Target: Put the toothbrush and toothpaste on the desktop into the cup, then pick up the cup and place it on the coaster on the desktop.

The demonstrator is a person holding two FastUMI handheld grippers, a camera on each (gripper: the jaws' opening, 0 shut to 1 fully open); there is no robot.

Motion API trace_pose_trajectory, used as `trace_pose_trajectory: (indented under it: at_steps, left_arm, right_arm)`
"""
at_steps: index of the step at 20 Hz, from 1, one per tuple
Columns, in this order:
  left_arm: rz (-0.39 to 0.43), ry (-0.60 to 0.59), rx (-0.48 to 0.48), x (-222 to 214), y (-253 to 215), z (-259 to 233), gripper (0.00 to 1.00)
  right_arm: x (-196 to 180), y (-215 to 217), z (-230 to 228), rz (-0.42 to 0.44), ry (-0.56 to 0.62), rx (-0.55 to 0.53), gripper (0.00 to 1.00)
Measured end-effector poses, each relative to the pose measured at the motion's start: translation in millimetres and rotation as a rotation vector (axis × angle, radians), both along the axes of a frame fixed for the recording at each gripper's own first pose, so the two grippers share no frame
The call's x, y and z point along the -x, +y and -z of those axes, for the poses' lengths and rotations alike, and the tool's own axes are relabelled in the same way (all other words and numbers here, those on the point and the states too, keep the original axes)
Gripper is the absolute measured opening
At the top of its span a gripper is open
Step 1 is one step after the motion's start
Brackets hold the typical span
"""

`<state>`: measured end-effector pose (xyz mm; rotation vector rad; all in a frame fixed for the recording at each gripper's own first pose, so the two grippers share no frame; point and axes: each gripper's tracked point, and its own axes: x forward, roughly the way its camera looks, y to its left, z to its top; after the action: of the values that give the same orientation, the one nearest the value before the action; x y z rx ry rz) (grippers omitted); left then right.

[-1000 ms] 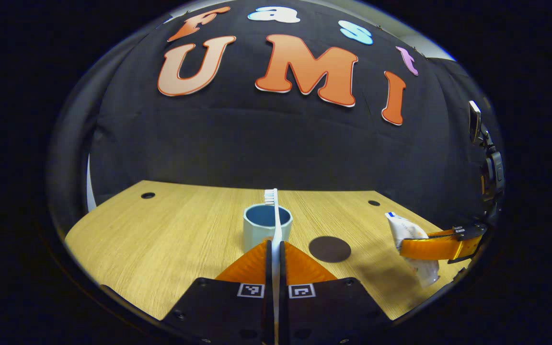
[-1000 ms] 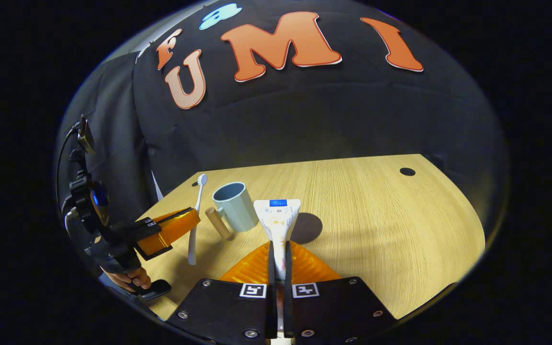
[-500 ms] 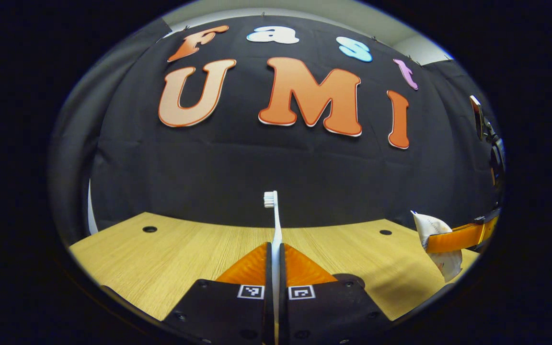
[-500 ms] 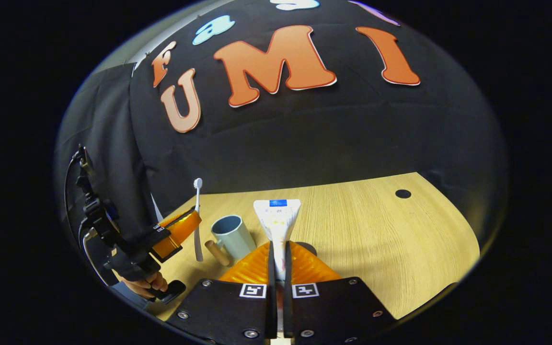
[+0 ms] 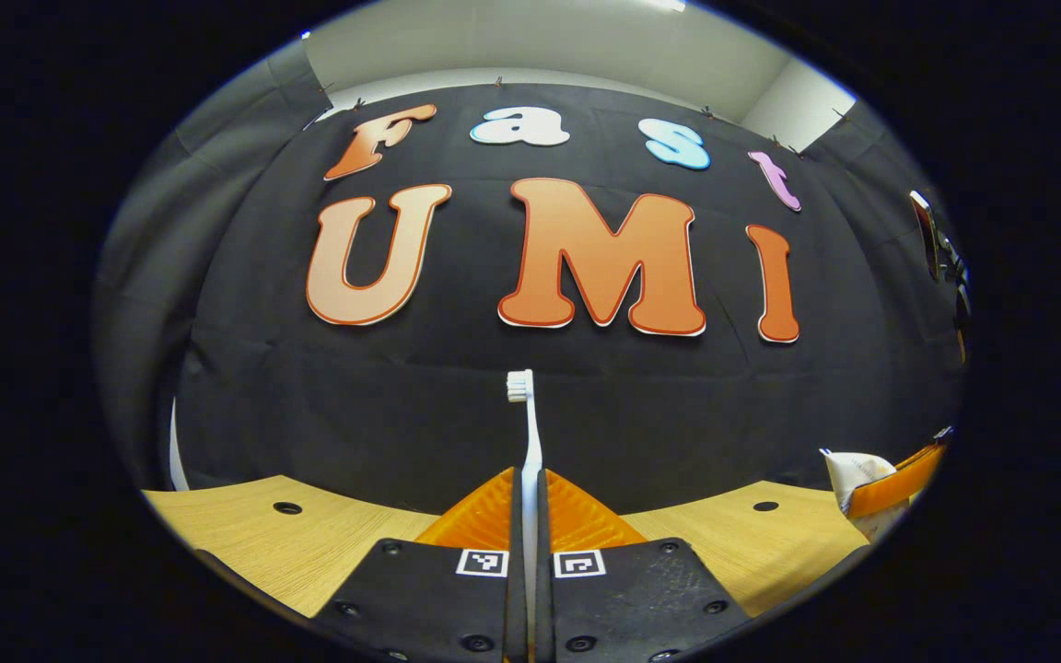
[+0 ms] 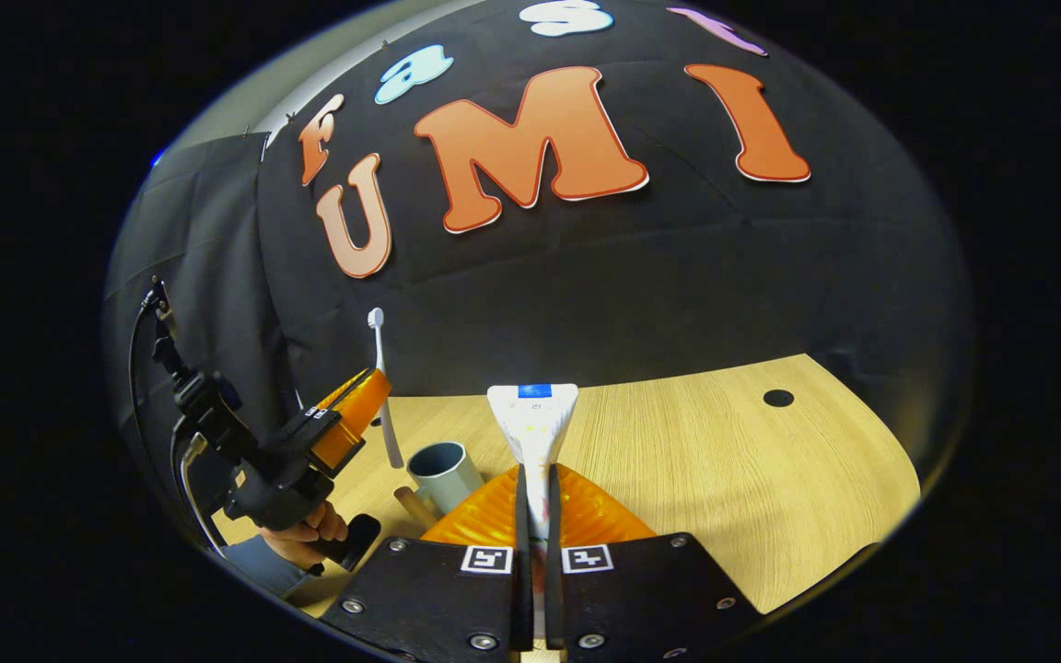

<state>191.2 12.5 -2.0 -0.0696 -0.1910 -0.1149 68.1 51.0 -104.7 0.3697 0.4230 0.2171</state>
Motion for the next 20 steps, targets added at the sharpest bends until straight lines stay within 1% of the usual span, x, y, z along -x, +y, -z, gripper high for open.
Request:
trace_pose_trajectory:
  at_steps: [3, 6, 8, 14, 20]
  left_arm:
    - [0.001, -0.003, -0.004, -14.7, -3.1, 12.3, 0.03]
    - [0.003, 0.004, -0.001, -24.1, -9.2, 24.0, 0.04]
    - [-0.018, 0.008, -0.008, -29.7, -7.5, 30.6, 0.04]
    - [-0.022, 0.048, 0.010, -36.5, -1.6, 53.8, 0.03]
    - [0.016, 0.130, 0.026, -34.8, -10.1, 78.9, 0.03]
  right_arm:
    - [-4.2, -1.1, 0.8, 0.008, -0.016, -0.002, 0.05]
    - [-11.9, 0.5, 7.1, 0.005, -0.001, -0.006, 0.05]
    - [-16.0, -1.5, 11.1, 0.012, 0.003, -0.003, 0.05]
    - [-24.1, -2.5, 16.8, 0.016, 0.012, -0.014, 0.05]
    - [-22.8, 4.4, 20.1, -0.009, 0.019, -0.011, 0.05]
